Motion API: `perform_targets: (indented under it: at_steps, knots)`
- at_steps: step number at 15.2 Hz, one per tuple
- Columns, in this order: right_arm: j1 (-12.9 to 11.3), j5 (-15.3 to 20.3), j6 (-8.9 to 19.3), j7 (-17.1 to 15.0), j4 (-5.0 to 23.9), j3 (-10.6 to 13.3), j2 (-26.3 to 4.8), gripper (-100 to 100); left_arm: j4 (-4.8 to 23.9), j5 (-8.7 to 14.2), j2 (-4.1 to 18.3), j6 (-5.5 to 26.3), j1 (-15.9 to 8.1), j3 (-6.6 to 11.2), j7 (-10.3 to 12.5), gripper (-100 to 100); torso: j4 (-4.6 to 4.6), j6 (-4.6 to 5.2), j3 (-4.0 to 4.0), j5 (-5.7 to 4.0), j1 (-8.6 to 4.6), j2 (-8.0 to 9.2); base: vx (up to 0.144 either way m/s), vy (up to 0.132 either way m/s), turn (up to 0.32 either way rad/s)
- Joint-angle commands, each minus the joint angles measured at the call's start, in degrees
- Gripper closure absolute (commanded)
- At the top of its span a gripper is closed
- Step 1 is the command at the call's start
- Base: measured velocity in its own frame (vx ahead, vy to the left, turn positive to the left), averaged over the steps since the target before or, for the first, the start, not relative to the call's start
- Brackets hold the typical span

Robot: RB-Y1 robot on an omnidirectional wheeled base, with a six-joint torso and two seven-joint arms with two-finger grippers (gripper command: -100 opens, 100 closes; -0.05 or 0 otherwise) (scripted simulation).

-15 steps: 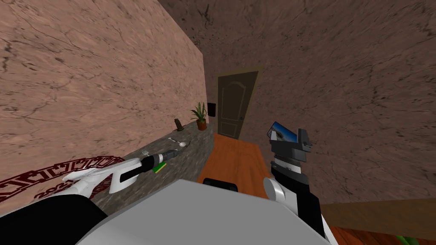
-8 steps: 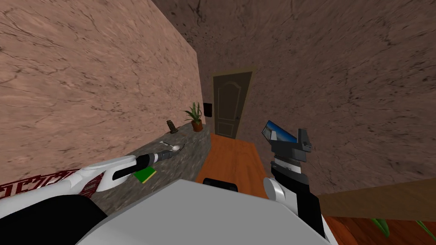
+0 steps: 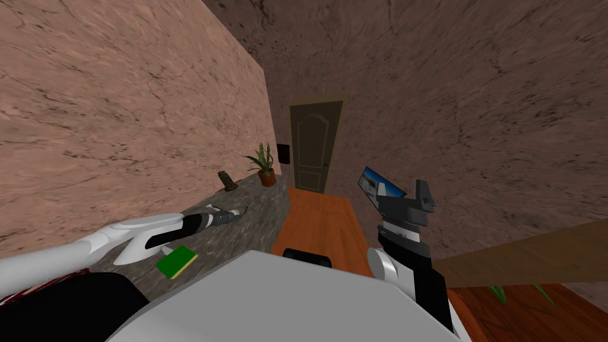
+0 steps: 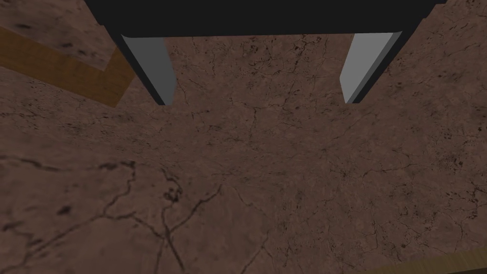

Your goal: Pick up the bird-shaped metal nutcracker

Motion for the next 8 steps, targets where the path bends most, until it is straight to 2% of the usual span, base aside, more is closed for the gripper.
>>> perform_targets:
  at_steps: [1, 2, 3, 6, 7, 8]
  knots:
    - [0.0, 0.0, 0.0, 0.0, 0.0, 0.0, 0.0, 0, 0.9, -0.2, 1.7, 0.0, 0.7, -0.78, 0.3, -100, 0.0, 0.0, 0.0, 0.0, 0.0, 0.0, 0.05, -0.034, -0.096]
    - [0.0, 0.0, 0.0, 0.0, 0.0, 0.0, 0.0, 0, 0.4, -0.1, 0.8, 0.2, 0.0, -0.65, 0.2, -100, 0.0, -0.01, 0.01, 0.01, 0.0, 0.01, 0.03, -0.019, -0.029]
    - [0.0, 0.0, 0.0, 0.0, 0.0, 0.0, 0.0, 0, 1.6, -0.5, -0.8, 0.2, -0.6, -1.46, -0.4, -100, 0.02, -0.03, 0.04, 0.02, 0.04, 0.07, 0.025, -0.002, -0.096]
    - [0.0, 0.0, 0.0, 0.0, 0.0, 0.0, 0.0, 0, 3.1, -1.0, -3.5, 0.2, -1.3, -2.36, -1.3, -100, 0.03, -0.01, 0.08, 0.07, 0.21, 0.14, 0.029, 0.016, -0.164]
    - [0.0, 0.0, 0.0, 0.0, 0.0, 0.0, 0.0, 0, 2.5, -0.8, -2.5, 0.1, -0.9, -1.9, -1.0, -100, 0.03, -0.01, 0.09, 0.08, 0.24, 0.15, 0.017, 0.014, -0.051]
    - [0.0, 0.0, 0.0, 0.0, 0.0, 0.0, 0.0, 0, 2.7, -0.9, -2.7, 0.1, -1.1, -2.09, -1.1, 100, 0.04, -0.04, 0.1, 0.07, 0.23, 0.17, 0.006, 0.006, -0.002]
